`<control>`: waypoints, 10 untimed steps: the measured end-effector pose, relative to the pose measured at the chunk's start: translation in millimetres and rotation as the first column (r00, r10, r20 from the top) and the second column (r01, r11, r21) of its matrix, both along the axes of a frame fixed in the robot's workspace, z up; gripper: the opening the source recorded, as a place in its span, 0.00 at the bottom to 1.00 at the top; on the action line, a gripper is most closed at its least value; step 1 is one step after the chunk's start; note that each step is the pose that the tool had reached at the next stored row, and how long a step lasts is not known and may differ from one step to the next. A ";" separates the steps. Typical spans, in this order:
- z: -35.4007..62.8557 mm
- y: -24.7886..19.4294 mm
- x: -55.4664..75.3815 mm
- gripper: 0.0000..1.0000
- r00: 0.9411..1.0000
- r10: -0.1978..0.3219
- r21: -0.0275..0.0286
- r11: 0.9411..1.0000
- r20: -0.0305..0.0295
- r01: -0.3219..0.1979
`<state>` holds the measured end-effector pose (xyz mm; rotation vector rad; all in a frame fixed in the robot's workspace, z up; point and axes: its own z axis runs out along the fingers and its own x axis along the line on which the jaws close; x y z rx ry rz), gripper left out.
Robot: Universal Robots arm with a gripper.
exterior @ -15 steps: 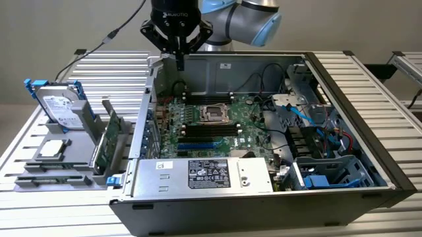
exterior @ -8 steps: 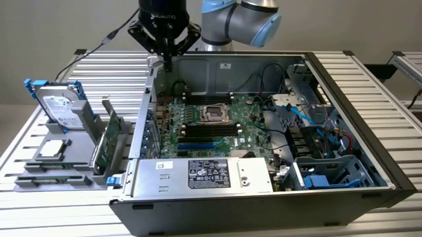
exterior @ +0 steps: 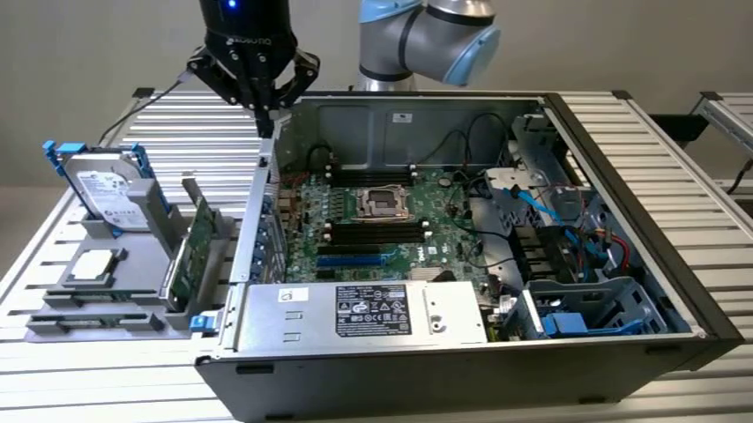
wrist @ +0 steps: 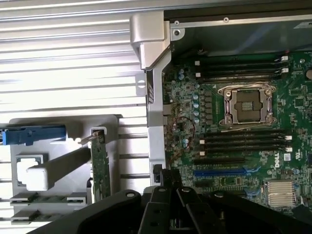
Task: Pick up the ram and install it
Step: 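Reach for the ram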
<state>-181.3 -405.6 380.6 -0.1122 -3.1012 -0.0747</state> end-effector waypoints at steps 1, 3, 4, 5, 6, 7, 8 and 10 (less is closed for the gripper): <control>-0.7 -1.3 -2.2 0.11 1.000 0.000 0.000 1.000 0.000 0.000; -1.6 -4.7 -4.3 0.11 1.000 0.001 0.000 1.000 0.000 -0.001; -1.9 -6.5 -5.4 0.11 1.000 0.001 0.000 1.000 0.000 -0.001; -2.2 -8.7 -6.0 0.11 1.000 0.002 0.000 1.000 0.000 -0.002; -2.4 -10.5 -6.5 0.11 1.000 0.002 0.000 1.000 0.000 -0.002; -2.6 -12.4 -7.1 0.11 1.000 0.004 0.000 1.000 0.000 -0.004; -2.8 -14.0 -7.9 0.11 1.000 0.005 0.000 1.000 0.000 -0.005; -3.0 -16.5 -11.3 0.11 1.000 0.007 0.000 1.000 0.000 -0.007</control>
